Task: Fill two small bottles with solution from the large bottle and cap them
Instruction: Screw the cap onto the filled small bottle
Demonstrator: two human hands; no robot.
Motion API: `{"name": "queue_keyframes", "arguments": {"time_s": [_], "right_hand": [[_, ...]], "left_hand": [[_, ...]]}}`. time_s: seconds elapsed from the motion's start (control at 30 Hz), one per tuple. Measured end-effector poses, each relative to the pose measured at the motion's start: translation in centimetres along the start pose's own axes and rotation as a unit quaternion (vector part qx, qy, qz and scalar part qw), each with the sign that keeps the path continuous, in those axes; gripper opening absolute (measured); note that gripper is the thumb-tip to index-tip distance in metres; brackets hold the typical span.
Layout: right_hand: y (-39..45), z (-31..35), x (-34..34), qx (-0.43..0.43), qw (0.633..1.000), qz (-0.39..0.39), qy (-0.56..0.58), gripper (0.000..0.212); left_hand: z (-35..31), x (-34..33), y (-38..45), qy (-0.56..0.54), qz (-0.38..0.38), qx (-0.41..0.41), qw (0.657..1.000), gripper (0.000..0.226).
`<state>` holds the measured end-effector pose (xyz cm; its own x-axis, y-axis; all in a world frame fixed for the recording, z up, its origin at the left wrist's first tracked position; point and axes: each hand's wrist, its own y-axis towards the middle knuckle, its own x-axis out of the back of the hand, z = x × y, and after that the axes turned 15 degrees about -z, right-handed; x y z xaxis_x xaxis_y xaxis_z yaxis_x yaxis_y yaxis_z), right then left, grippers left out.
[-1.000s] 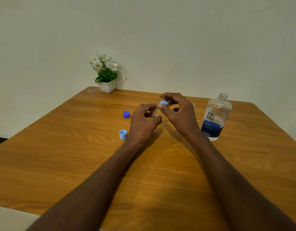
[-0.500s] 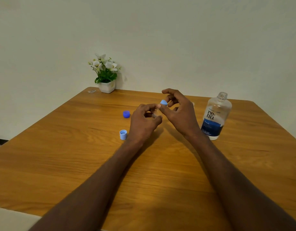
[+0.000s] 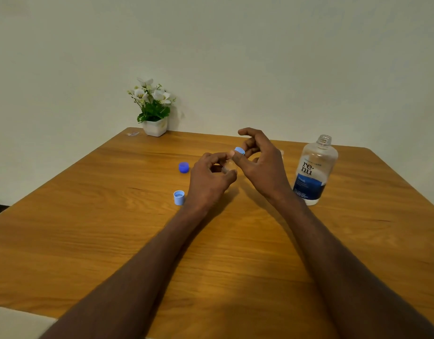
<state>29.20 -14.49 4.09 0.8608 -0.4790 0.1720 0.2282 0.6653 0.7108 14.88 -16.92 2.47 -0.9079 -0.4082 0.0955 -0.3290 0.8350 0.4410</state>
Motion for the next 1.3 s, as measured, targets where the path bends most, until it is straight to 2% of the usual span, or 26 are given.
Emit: {"name": "queue_keyframes", "arguments": {"time_s": [0.33, 0.73, 0.87, 1.03, 1.17, 1.3], "right_hand": [[0.15, -0.15, 0.01, 0.007, 1.000, 0.015, 0.002, 0.059], [0.10, -0.42, -0.20, 0.012, 1.000, 0.010, -0.007, 0.052], [0.15, -0.37, -0.14, 0.011, 1.000, 0.026, 0.001, 0.058], [-0.10, -0.48, -0.42, 0.007, 1.000, 0.008, -0.009, 0.049], [0.11, -0.36, -0.13, 0.005, 1.000, 0.021, 0.004, 0.054], [-0.15, -0.31, -0.42, 0.006, 1.000, -0.001, -0.012, 0.047]], "left_hand": [[0.02, 0.04, 0.00, -0.007, -0.007, 0.006, 1.000, 0.048], [0.05, -0.02, 0.09, -0.002, -0.008, 0.011, 1.000, 0.049], [-0.03, 0.00, 0.07, -0.006, -0.008, 0.012, 1.000, 0.048], [-0.13, -0.04, 0.00, -0.001, 0.002, 0.010, 1.000, 0.050], [-0.11, 0.01, 0.04, -0.003, -0.003, 0.018, 1.000, 0.050], [-0.15, 0.05, 0.02, -0.002, 0.003, 0.016, 1.000, 0.050]]}}
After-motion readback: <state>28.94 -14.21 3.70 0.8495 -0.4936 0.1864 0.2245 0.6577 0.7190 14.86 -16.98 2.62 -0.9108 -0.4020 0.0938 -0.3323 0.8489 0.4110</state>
